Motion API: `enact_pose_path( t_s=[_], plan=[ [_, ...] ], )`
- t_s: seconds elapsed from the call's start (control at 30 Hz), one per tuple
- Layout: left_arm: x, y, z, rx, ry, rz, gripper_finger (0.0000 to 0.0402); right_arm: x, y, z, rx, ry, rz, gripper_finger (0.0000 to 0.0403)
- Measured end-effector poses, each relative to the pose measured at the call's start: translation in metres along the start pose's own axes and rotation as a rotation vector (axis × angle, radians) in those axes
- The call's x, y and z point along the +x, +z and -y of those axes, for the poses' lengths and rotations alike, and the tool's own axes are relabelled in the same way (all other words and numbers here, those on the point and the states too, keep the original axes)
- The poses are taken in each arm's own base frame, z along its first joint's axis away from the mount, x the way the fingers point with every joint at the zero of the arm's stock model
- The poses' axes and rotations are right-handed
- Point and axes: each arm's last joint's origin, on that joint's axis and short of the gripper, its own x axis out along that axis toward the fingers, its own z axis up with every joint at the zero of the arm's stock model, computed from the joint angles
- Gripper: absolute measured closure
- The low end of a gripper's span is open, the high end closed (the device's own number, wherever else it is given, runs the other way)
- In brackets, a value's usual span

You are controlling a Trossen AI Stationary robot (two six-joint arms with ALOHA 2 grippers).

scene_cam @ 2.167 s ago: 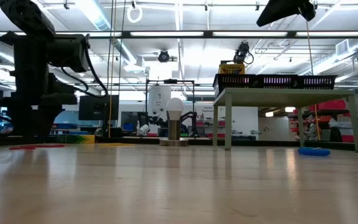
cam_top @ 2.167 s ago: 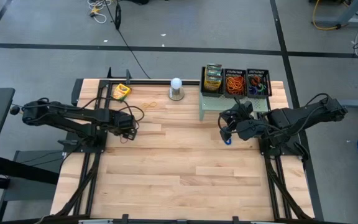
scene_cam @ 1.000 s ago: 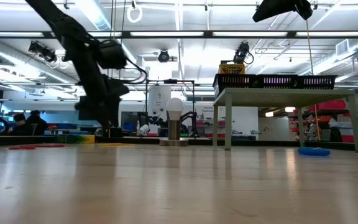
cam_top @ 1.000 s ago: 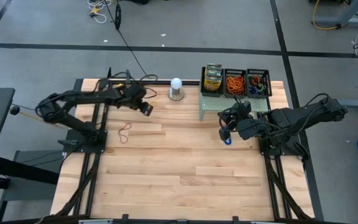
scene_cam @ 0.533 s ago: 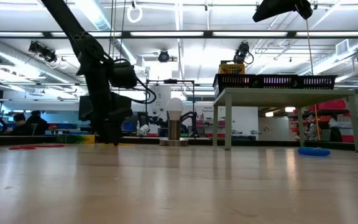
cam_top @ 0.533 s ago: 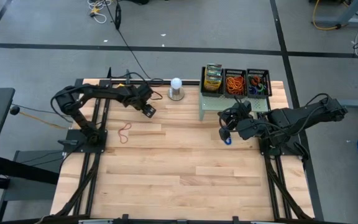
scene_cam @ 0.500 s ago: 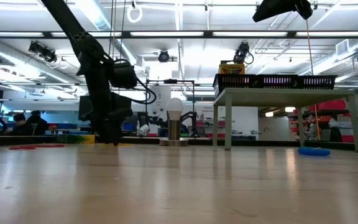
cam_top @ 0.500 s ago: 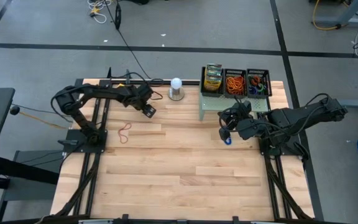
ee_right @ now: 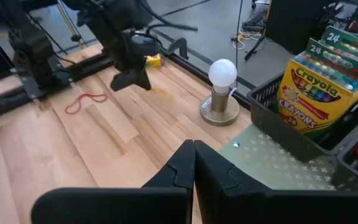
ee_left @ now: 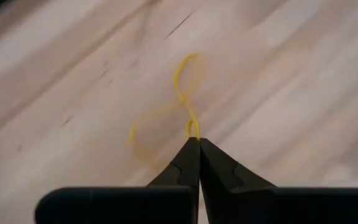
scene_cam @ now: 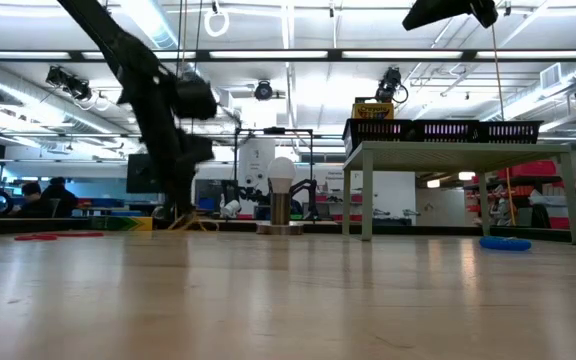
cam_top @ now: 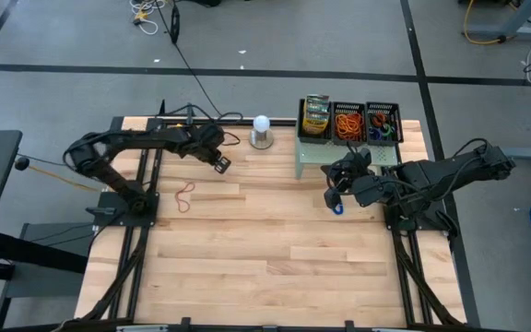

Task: Pick & Place Office Desk Supplies
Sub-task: Put the yellow rubber band into the middle basket on the shelf

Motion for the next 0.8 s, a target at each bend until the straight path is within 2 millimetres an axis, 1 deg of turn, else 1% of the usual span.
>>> enact_pose_path(
  t_s=[0.13, 0.27, 0.37, 0.43, 0.53, 0.6, 0.7, 0.8],
  plan=[
    [-0.032, 0.002, 0.015, 0.044, -0.071, 0.110, 0.0398, -0.002, 0.001, -0.003, 0.037, 0.025, 0.013, 0.0394],
    [-0.062, -0.001, 0.030, 0.070, -0.152, 0.208, 0.0398, -0.005, 0.000, -0.010, 0.042, 0.060, 0.023, 0.0394],
    [-0.079, -0.004, 0.044, 0.083, -0.242, 0.274, 0.0398, -0.007, -0.003, -0.015, 0.031, 0.088, 0.012, 0.0394],
    [-0.088, -0.005, 0.054, 0.102, -0.306, 0.318, 0.0398, -0.003, -0.005, -0.020, 0.019, 0.098, -0.002, 0.0394],
    [-0.097, -0.005, 0.072, 0.119, -0.395, 0.396, 0.0398, 0.008, -0.009, -0.032, -0.008, 0.111, -0.014, 0.0391],
    [-0.103, -0.005, 0.084, 0.133, -0.457, 0.451, 0.0398, 0.020, -0.012, -0.042, -0.053, 0.119, -0.015, 0.0378],
    [-0.112, -0.005, 0.099, 0.146, -0.559, 0.527, 0.0398, 0.042, -0.016, -0.057, -0.091, 0.121, 0.001, 0.0344],
    [-0.122, -0.005, 0.111, 0.156, -0.640, 0.610, 0.0398, 0.062, -0.017, -0.066, -0.077, 0.124, 0.023, 0.0301]
  ],
)
